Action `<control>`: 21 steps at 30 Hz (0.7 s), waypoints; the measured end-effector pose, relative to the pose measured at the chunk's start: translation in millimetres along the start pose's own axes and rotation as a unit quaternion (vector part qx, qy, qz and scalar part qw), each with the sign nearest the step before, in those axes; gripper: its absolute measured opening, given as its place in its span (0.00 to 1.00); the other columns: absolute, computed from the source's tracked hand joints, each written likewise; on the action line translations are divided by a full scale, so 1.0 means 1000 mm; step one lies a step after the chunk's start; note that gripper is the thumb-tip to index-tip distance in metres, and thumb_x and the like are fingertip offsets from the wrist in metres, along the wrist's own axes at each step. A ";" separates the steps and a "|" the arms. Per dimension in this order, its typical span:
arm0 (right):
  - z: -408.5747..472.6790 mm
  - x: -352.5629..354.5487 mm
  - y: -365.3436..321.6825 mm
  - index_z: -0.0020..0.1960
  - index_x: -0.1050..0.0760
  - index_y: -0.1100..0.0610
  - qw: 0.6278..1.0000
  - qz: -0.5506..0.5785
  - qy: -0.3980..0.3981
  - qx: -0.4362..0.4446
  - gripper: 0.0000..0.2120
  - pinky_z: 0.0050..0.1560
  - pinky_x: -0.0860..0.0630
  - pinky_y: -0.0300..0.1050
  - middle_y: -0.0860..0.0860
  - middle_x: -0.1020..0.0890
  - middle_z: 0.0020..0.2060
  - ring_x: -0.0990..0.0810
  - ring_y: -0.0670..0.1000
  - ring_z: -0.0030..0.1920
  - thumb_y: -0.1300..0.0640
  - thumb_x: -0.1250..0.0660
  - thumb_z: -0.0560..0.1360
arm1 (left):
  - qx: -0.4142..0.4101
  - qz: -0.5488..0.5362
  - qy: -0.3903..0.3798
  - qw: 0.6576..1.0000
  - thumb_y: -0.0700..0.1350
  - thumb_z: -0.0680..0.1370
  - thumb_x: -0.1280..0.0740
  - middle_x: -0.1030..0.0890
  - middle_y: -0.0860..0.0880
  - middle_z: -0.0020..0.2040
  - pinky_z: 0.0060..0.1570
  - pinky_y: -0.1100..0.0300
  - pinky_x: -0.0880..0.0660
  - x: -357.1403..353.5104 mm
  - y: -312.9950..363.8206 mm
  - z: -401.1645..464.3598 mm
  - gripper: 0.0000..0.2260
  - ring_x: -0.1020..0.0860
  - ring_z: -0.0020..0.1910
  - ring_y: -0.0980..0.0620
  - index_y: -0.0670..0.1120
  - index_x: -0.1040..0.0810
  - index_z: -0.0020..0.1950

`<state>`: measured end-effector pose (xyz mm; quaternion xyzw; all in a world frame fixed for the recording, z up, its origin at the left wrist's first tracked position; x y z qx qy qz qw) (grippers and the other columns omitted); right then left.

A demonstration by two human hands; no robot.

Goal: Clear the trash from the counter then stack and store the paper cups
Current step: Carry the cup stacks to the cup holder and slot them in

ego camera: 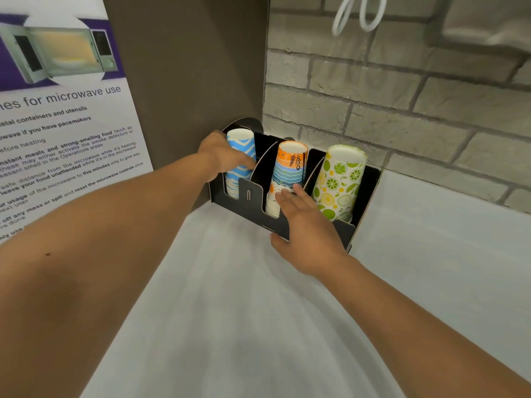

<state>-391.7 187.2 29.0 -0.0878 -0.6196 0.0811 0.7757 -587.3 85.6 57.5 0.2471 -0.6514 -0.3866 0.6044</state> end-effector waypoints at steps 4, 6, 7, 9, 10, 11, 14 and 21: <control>0.000 -0.001 -0.001 0.78 0.48 0.56 1.000 -0.004 0.005 0.002 0.35 0.73 0.55 0.38 0.50 0.44 0.78 0.56 0.49 0.78 0.48 0.36 0.77 | -0.031 -0.018 0.044 0.998 0.47 0.67 0.23 0.18 0.47 0.52 0.43 0.60 0.25 0.009 0.004 -0.005 0.22 0.20 0.47 0.50 0.43 0.21 0.58; 0.000 -0.001 0.000 0.78 0.48 0.56 1.000 -0.006 0.008 0.003 0.35 0.73 0.55 0.38 0.49 0.45 0.78 0.56 0.49 0.78 0.48 0.37 0.78 | -0.044 -0.016 0.054 0.997 0.48 0.68 0.22 0.18 0.46 0.53 0.43 0.60 0.25 0.009 0.002 -0.007 0.23 0.20 0.48 0.51 0.43 0.22 0.59; 0.000 -0.001 0.000 0.78 0.48 0.56 1.000 -0.005 0.010 0.002 0.35 0.73 0.56 0.38 0.49 0.45 0.78 0.56 0.49 0.78 0.48 0.37 0.78 | -0.049 -0.013 0.058 0.997 0.48 0.68 0.22 0.18 0.46 0.54 0.44 0.61 0.25 0.009 0.001 -0.009 0.23 0.19 0.49 0.51 0.42 0.22 0.59; 0.000 -0.001 0.000 0.79 0.49 0.56 1.000 -0.004 0.010 0.003 0.35 0.72 0.56 0.38 0.49 0.45 0.78 0.57 0.49 0.78 0.48 0.37 0.78 | -0.061 -0.007 0.058 0.996 0.49 0.68 0.22 0.18 0.46 0.54 0.46 0.60 0.23 0.009 0.001 -0.010 0.23 0.19 0.50 0.50 0.42 0.22 0.59; 0.000 -0.002 0.000 0.79 0.49 0.56 1.000 -0.005 0.008 0.004 0.35 0.72 0.57 0.38 0.49 0.45 0.78 0.57 0.49 0.78 0.48 0.37 0.78 | -0.065 0.000 0.055 0.996 0.50 0.68 0.22 0.18 0.46 0.54 0.47 0.58 0.23 0.008 0.001 -0.010 0.24 0.19 0.51 0.49 0.42 0.22 0.59; 0.000 -0.002 0.000 0.79 0.49 0.56 1.000 -0.007 0.007 0.004 0.35 0.72 0.57 0.38 0.49 0.46 0.78 0.57 0.49 0.78 0.49 0.37 0.78 | -0.064 0.005 0.053 0.997 0.50 0.68 0.22 0.17 0.46 0.54 0.49 0.57 0.22 0.008 0.001 -0.010 0.24 0.19 0.51 0.49 0.41 0.22 0.59; 0.000 -0.002 0.000 0.79 0.50 0.56 1.000 -0.008 0.003 0.005 0.36 0.74 0.56 0.39 0.50 0.46 0.78 0.58 0.49 0.78 0.49 0.37 0.78 | -0.058 -0.009 0.036 0.998 0.51 0.67 0.22 0.17 0.46 0.55 0.54 0.53 0.21 0.009 -0.002 -0.011 0.25 0.18 0.51 0.49 0.42 0.21 0.60; 0.000 0.001 -0.003 0.79 0.53 0.57 0.997 -0.015 -0.076 -0.010 0.41 0.76 0.52 0.48 0.53 0.50 0.79 0.59 0.53 0.78 0.46 0.35 0.76 | -0.107 0.039 0.042 0.993 0.50 0.70 0.24 0.25 0.44 0.68 0.66 0.51 0.29 0.042 0.005 -0.054 0.34 0.25 0.65 0.47 0.40 0.32 0.72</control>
Point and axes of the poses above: each hand's wrist, its own z-axis towards the middle knuckle, its own x-axis out of the back of the hand, y = z × x, the point moved 10 cm from there along z, towards the middle knuckle
